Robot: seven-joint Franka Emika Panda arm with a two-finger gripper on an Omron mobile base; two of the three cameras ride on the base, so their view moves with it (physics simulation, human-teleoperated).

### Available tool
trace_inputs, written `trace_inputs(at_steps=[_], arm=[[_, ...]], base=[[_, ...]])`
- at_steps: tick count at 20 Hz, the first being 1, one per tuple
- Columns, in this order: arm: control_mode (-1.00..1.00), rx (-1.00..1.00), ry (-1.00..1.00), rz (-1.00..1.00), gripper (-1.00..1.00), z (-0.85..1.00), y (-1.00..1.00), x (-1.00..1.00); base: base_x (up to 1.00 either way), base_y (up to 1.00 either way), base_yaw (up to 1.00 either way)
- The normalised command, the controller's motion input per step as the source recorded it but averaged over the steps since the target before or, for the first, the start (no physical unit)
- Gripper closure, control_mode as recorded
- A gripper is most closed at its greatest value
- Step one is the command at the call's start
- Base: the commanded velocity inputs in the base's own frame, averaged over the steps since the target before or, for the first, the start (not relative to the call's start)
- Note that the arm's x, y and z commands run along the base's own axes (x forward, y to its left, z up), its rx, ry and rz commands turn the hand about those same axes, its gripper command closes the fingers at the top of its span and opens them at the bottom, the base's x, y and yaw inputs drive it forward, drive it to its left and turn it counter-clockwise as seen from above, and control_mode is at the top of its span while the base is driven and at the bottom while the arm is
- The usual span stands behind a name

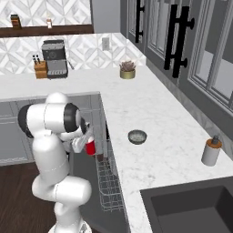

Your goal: Pick up the cup and bowl from the counter, place them in the dishwasher, and close the dishwasher door.

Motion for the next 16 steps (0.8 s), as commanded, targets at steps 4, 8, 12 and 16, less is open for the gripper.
trace_inputs(at_steps=[4, 8, 12, 16], arm=[[-1.0, -0.06, 0.0, 0.63, 1.0, -0.36, -0.08, 0.06], [-1.0, -0.02, 0.0, 0.49, 1.0, -0.41, -0.27, 0.45], [-1.0, 0.0, 0.0, 0.24, 1.0, -0.27, -0.12, 0.36], [-1.0, 0.0, 0.0, 0.02, 1.0, -0.25, 0.0, 0.32]], base=[[0.0, 0.0, 0.0], [0.0, 0.0, 0.0], [0.0, 0.0, 0.0], [0.0, 0.0, 0.0]])
